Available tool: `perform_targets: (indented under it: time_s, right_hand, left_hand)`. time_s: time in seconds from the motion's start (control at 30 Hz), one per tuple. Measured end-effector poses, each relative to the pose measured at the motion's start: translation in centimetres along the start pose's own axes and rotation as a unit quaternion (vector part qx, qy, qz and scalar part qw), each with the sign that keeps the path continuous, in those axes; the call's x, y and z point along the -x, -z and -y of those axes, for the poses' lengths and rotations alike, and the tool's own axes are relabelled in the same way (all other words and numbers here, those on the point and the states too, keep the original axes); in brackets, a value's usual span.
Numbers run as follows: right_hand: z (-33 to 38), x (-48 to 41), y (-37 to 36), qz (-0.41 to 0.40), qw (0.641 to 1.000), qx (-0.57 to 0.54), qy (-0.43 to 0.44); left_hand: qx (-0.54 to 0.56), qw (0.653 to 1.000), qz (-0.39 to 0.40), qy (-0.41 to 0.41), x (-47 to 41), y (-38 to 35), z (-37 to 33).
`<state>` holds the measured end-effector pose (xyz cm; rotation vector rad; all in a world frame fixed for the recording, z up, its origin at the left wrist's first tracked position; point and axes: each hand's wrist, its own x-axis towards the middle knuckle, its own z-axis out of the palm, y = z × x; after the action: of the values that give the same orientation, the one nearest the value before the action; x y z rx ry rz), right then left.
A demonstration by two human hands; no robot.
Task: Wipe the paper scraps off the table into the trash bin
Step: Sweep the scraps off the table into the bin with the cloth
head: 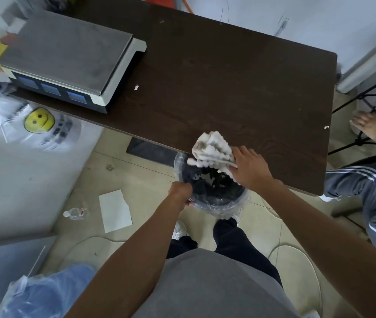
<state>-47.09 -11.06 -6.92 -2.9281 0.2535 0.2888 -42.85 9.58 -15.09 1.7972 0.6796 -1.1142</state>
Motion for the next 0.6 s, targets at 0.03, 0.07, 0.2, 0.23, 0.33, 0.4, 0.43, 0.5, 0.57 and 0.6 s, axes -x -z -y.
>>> perform_targets:
  time_s: [0.03,0.07,0.2,0.23,0.33,0.4,0.43,0.5,0.57,0.6]
  right_hand:
    - [-0.1,0.2,-0.4,0.015,1.000,0.008,0.003]
    - [-0.3,0.3,-0.6,0.022,1.000,0.006,0.003]
    - [-0.3,0.0,-0.3,0.042,0.999,0.017,0.008]
    - [-0.2,-0.1,-0.2,0.050,0.998,0.027,0.008]
    - [0.2,0.2,-0.4,0.072,0.996,0.058,0.003]
    - [0.3,0.3,-0.7,0.071,0.996,0.061,-0.008]
    - [0.2,0.3,-0.8,0.065,0.997,0.047,-0.015]
    - [0.0,0.0,-0.5,0.062,0.997,-0.019,-0.038]
    - [-0.2,-0.5,0.5,0.113,0.985,-0.107,-0.076]
    - [-0.4,-0.7,0.9,0.146,0.971,-0.161,-0.100]
  left_hand:
    - [-0.001,1.000,0.000,-0.001,0.0,0.0,0.0]
    - [0.001,1.000,0.000,-0.002,-0.1,0.0,0.0]
    - [0.001,1.000,0.000,-0.010,-0.1,-0.1,-0.2]
    - [0.002,1.000,0.001,-0.012,0.0,-0.2,-0.2]
    - [0.005,1.000,0.005,-0.020,0.2,-0.4,-0.4]
    - [0.008,1.000,0.004,-0.022,0.5,-0.4,-0.5]
    - [0.008,1.000,0.006,-0.023,0.6,-0.4,-0.5]
    - [0.008,1.000,0.009,-0.025,0.8,-0.3,-0.5]
    - [0.003,1.000,0.010,-0.028,0.9,-0.2,-0.3]
    - [-0.001,1.000,0.009,-0.028,0.9,-0.1,-0.2]
